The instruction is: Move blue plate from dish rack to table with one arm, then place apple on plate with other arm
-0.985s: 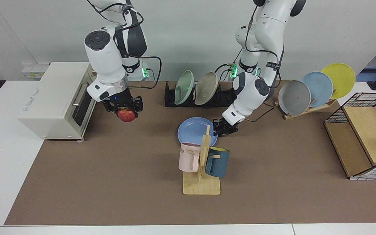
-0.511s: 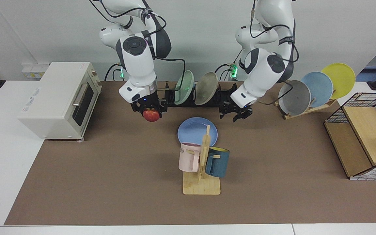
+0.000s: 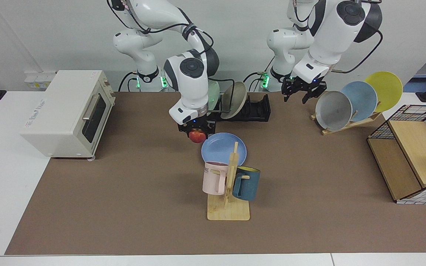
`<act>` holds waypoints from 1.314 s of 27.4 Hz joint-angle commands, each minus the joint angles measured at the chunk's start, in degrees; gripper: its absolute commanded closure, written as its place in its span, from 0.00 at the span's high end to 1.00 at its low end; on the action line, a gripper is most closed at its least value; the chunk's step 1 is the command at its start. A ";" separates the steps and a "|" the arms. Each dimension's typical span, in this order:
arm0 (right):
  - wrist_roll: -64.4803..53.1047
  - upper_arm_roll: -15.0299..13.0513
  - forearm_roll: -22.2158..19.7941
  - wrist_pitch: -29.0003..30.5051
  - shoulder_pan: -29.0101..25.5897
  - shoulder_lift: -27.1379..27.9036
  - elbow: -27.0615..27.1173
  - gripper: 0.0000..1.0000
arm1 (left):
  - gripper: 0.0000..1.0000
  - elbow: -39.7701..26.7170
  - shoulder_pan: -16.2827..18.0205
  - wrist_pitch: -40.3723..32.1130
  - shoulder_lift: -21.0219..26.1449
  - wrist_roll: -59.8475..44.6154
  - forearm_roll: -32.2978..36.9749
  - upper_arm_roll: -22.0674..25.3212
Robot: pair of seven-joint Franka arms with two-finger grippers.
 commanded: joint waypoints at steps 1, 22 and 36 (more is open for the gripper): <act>7.23 -0.35 -0.67 -0.14 3.39 6.08 7.14 0.00 | 0.72 8.08 -2.38 -6.65 1.85 -0.42 4.68 2.02; 11.99 -0.09 3.71 4.34 6.55 17.07 11.81 0.00 | 1.00 10.55 -1.94 -6.05 2.83 2.57 4.24 2.11; 9.10 -1.23 5.13 -6.54 4.54 14.79 18.91 1.00 | 1.00 10.99 -2.20 -3.24 3.97 3.01 3.19 2.73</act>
